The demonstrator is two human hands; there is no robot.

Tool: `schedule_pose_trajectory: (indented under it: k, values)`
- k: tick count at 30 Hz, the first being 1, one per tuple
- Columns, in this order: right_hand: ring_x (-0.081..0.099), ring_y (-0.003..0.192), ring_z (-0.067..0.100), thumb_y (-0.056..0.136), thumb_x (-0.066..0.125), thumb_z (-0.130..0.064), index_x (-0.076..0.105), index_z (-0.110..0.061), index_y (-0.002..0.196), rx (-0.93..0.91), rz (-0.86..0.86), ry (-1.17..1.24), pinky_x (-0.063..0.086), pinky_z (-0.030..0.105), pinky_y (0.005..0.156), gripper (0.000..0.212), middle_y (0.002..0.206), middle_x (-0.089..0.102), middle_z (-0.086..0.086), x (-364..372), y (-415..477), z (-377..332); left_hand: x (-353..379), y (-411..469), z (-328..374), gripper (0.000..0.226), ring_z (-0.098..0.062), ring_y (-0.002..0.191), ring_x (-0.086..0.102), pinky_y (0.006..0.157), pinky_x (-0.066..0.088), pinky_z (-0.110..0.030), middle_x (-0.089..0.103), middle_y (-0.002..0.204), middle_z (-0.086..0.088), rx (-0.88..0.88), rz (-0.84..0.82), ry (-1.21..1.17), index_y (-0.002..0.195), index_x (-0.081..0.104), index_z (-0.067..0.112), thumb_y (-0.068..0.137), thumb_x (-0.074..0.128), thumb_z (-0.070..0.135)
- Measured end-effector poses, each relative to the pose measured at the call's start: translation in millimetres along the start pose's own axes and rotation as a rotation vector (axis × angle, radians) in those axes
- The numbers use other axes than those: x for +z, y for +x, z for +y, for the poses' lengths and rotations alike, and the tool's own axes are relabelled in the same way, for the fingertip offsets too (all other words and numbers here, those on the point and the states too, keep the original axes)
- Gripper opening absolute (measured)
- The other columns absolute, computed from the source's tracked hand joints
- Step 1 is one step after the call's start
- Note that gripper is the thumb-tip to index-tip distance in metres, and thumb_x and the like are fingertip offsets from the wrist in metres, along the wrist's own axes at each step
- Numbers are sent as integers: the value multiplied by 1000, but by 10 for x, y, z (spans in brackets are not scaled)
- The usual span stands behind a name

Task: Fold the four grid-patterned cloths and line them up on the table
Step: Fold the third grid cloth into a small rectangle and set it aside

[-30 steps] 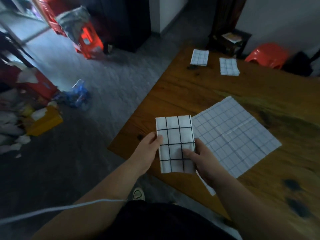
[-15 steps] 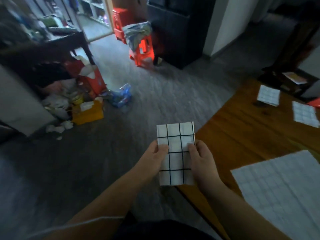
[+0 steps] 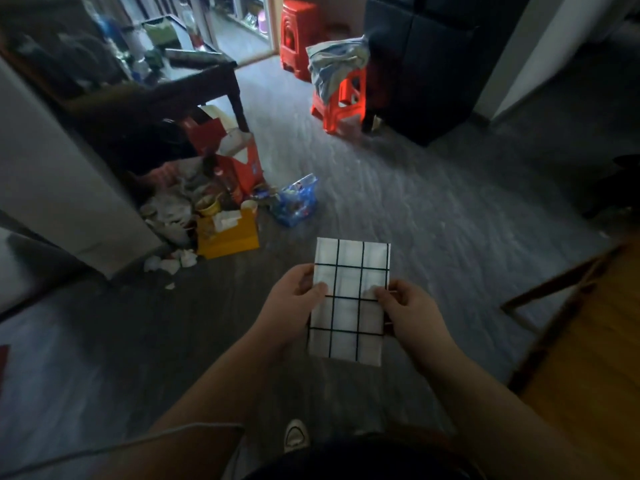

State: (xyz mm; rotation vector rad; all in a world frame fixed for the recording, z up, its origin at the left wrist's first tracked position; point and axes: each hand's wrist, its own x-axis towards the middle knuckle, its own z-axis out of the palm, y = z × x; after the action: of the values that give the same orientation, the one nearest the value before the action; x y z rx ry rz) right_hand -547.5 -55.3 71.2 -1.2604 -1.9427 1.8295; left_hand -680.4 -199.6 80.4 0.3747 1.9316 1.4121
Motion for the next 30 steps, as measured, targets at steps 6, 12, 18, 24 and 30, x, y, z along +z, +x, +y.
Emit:
schedule_pose_trajectory:
  k: [6,12,18,24,30]
  values:
    - [75,85,28,99,63,-22,70,-11,95,13,80,100,60,56,81,14,88,77,7,-286,764,-217,234,833,441,20,-15,91,75,83,62,-41,77,100,1,-145,-100,-134,115,67,23,99,60,13]
    - [75,86,26,98,65,-25,71,-17,98,12,214,233,60,54,82,10,91,78,4,-1054,1826,-278,1030,1956,1136,18,-17,87,75,69,62,-29,75,101,-6,-158,-271,-11,112,67,17,99,59,8]
    - [75,82,21,101,57,-16,68,-15,102,39,320,343,58,35,67,11,94,77,6,-2303,2833,-516,2344,3208,1886,11,-8,86,68,80,56,-28,70,97,8,54,-328,304,103,63,32,100,61,22]
    - [73,89,14,97,64,-25,68,-25,102,25,476,195,58,49,87,7,92,77,-6,-3445,3573,-770,3557,4168,2514,11,-5,80,71,70,57,-26,75,90,7,171,-469,418,109,66,29,99,61,27]
    - [72,90,13,97,62,-30,68,-31,101,49,633,200,57,51,88,7,95,76,-8,-4306,4360,-847,4677,5116,2950,7,-30,92,71,78,54,-37,75,97,-7,255,-631,470,98,65,30,98,61,25]
